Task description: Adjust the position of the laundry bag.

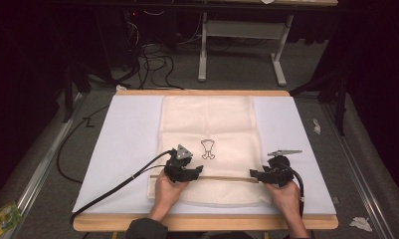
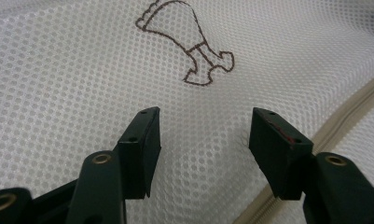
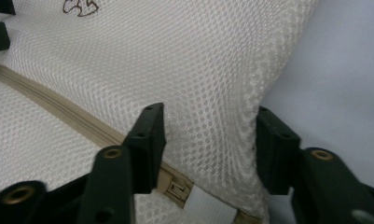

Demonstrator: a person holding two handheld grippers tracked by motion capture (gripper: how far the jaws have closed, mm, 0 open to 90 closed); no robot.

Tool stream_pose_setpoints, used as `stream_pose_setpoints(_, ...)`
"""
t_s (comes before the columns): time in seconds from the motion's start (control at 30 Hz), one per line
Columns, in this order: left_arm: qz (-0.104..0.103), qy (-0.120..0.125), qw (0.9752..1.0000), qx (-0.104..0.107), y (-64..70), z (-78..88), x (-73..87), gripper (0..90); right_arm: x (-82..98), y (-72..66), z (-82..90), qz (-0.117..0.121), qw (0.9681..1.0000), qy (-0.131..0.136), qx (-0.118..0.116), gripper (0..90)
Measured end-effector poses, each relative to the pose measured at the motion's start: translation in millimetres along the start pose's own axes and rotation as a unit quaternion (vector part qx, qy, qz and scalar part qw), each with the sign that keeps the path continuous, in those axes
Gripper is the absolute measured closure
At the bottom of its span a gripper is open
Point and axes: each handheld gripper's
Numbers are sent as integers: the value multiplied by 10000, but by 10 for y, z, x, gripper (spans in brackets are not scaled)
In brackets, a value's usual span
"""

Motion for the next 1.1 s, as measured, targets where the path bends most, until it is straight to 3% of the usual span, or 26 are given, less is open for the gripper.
stream_pose_setpoints(0.07, -27, 2, 10000, -41, -5, 8, -31, 436, 19, 6, 2, 47, 10000, 15, 70, 661)
stream_pose_setpoints(0.2, -4, 80, 9999, 67, 6, 38, -72, 437, 30, 23, 2, 273, 9993, -12, 242, 838)
stream_pose_setpoints(0.27, -39, 69, 9999, 68, 17, 42, -88, 441, 29, 27, -1, 351, 9992, -27, 204, 862)
stream_pose_setpoints(0.5, -233, -4, 9997, 103, 141, 31, -147, 439, 45, 100, 30, 364, 9992, 95, -154, 880)
stream_pose_setpoints(0.6, -487, 25, 9988, 84, 271, 72, -159, 454, 54, 112, 61, 390, 9987, 122, -317, 882)
stream_pose_setpoints(0.67, -607, 74, 9979, 224, 348, 102, -193, 466, 53, 113, 84, 462, 9980, 103, -412, 884)
stream_pose_setpoints(0.7, -607, 74, 9979, 224, 348, 102, -193, 471, 54, 111, 102, 450, 9980, 134, -428, 884)
stream_pose_setpoints(0.73, -691, 148, 9967, 391, 407, 123, -234, 478, 55, 112, 116, 454, 9979, 167, -436, 884)
stream_pose_setpoints(0.8, -764, 184, 9957, 483, 455, 131, -271, 494, 55, 104, 162, 443, 9977, 240, -462, 884)
stream_pose_setpoints(0.97, -921, 195, 9942, 517, 546, 99, -329, 516, 20, 83, 242, 481, 9972, 377, -433, 885)
stream_pose_setpoints(1.1, -993, -1, 9934, 577, 609, 41, -319, 527, -25, 60, 258, 530, 9968, 386, -450, 885)
Point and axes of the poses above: each handheld gripper's, and its own axes: z roughly backward along the jaws, x roughly out of its underside, y roughly to its right, and after that the axes turned 15 degrees about -y, right-handed
